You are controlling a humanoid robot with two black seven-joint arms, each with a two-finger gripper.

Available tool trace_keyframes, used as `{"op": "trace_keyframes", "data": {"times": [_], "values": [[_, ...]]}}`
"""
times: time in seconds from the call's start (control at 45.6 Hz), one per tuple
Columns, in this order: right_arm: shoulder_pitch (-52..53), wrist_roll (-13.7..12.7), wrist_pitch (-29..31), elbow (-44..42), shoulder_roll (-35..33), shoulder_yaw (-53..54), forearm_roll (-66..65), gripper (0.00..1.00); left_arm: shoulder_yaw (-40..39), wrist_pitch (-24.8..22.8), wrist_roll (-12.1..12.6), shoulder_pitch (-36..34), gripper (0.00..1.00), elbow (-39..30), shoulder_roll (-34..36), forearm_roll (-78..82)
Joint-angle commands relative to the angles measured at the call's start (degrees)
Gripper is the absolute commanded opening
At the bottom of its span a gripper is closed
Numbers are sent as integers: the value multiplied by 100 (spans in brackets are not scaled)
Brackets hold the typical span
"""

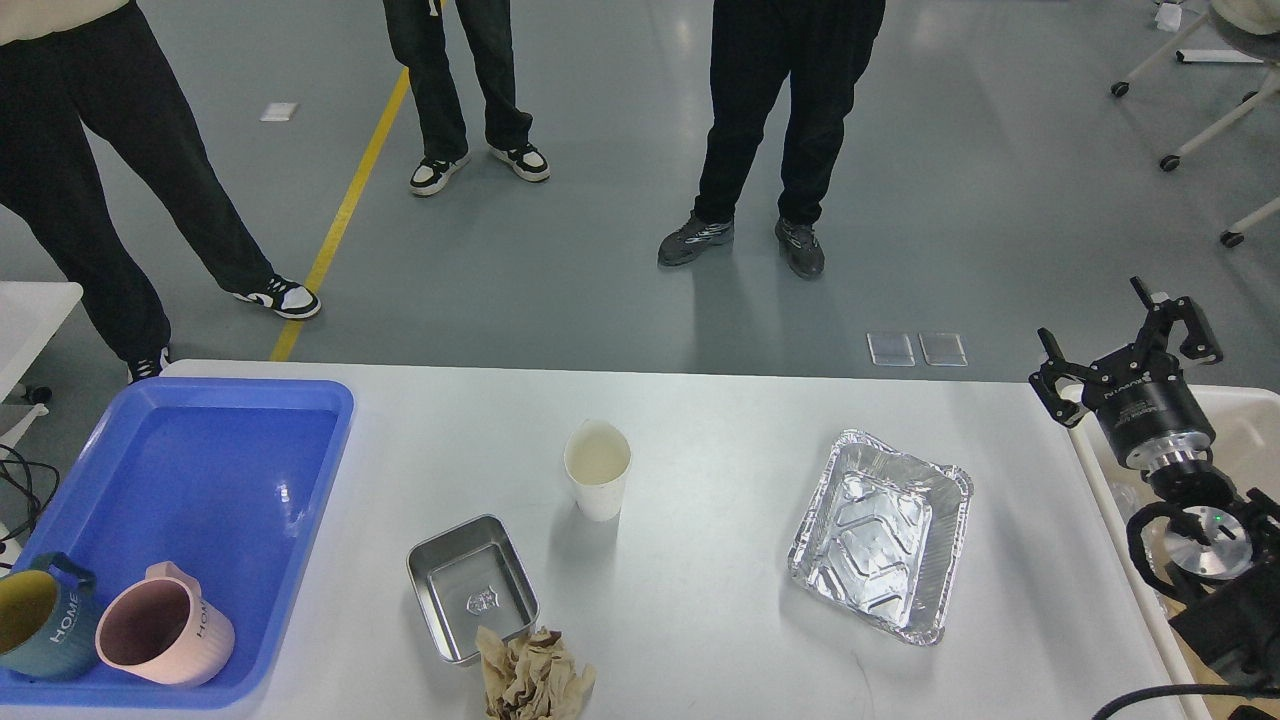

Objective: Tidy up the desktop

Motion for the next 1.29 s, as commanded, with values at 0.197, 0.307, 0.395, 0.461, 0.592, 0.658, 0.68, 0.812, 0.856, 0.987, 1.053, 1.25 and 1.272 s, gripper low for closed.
{"op": "trace_keyframes", "data": {"times": [0.197, 0.307, 0.395, 0.461, 0.592, 0.658, 0.68, 0.812, 0.856, 0.987, 1.053, 1.25, 1.272], "values": [[-90, -38, -1, 257, -24, 0, -114, 100, 360, 1736, 2711, -1836, 96, -382, -3932, 2528], [-90, -38, 8, 266, -51, 0, -176, 100, 1282, 1798, 2922, -2591, 96, -286, -4882, 3040], [-90, -46, 8, 266, -86, 0, -176, 100, 1810, 1939, 2984, -2996, 96, -224, -5173, 3058], [-81, -46, 8, 266, -121, 0, -176, 100, 2188, 1974, 3036, -3225, 96, -215, -5217, 3058], [-73, -46, 8, 266, -121, 0, -176, 100, 2672, 2018, 3133, -3577, 95, -5, -5401, 3084], [-81, -46, 8, 266, -121, 0, -176, 100, 2813, 2097, 3177, -3700, 95, 127, -5665, 3084], [-90, -46, 8, 266, -112, 0, -176, 100, 2822, 2114, 3177, -3735, 95, 180, -5735, 3084], [-99, -46, 8, 257, -103, 0, -184, 100, 3085, 2132, 3265, -3919, 95, 549, -5947, 3181], [-99, -46, 8, 266, -103, 0, -184, 100, 3156, 2141, 3282, -4016, 95, 602, -6052, 3207], [-99, -46, 8, 257, -112, 0, -184, 100, 3200, 2123, 3361, -4095, 95, 602, -6360, 3216], [-99, -46, 8, 257, -112, 0, -184, 100, 3209, 2062, 3440, -4122, 95, 558, -6360, 3207], [-134, -46, 17, 257, -121, 0, -184, 100, 3402, 1816, 3581, -4183, 95, 321, -6229, 3190], [-134, -46, 17, 257, -121, 0, -184, 100, 3428, 1764, 3599, -4183, 95, 269, -6202, 3190]]}}
